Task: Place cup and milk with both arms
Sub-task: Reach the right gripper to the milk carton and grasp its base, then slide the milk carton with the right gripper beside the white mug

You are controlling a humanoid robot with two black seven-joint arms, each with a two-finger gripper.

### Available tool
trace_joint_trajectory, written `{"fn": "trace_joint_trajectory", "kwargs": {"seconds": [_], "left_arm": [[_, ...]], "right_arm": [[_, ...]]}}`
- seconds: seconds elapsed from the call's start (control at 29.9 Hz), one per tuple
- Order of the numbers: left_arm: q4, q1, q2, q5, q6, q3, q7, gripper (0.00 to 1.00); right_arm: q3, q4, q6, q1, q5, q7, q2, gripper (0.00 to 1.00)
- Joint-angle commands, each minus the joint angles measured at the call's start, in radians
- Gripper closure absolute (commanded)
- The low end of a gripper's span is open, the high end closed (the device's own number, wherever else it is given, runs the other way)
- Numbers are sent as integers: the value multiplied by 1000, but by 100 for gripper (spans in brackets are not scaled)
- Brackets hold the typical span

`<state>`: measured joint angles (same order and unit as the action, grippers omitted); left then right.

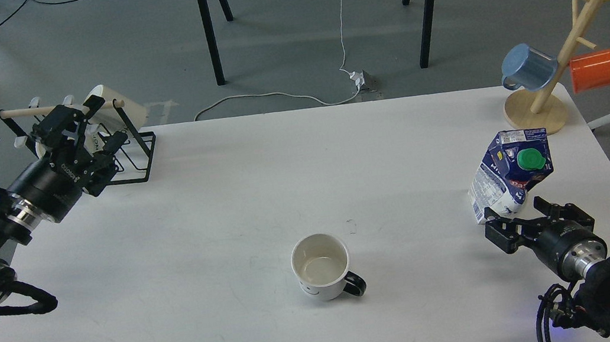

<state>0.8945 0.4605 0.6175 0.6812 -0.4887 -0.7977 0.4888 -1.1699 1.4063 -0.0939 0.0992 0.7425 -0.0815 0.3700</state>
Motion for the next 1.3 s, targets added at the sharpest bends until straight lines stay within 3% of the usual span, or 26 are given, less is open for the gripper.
{"fn": "trace_joint_trajectory", "kwargs": {"seconds": [0.0,0.33,0.4,0.5,0.57,0.67,0.87,1.27], "left_arm": [[0,-3,-1,0,0,0,0,14],[-2,-5,-19,35,0,0,0,14],[-2,-5,-19,35,0,2,0,14],[-2,-5,-19,37,0,2,0,14],[-3,-5,-21,37,0,2,0,14],[-9,-5,-22,37,0,3,0,14],[-17,-3,-22,37,0,3,0,14],[-17,-3,-21,37,0,3,0,14]], "right_arm": [[-5,-1,-3,-22,0,0,-8,2],[-5,-40,-37,-90,0,-15,-37,6],[1,-38,-35,-88,0,-20,-37,20],[12,-38,-32,-85,-2,-20,-37,52],[12,-38,-32,-82,-2,-20,-37,63],[15,-32,-18,-75,-6,-21,-37,71],[19,-18,74,-62,-32,-20,-37,80],[193,187,85,-46,-187,-21,-39,81]]}}
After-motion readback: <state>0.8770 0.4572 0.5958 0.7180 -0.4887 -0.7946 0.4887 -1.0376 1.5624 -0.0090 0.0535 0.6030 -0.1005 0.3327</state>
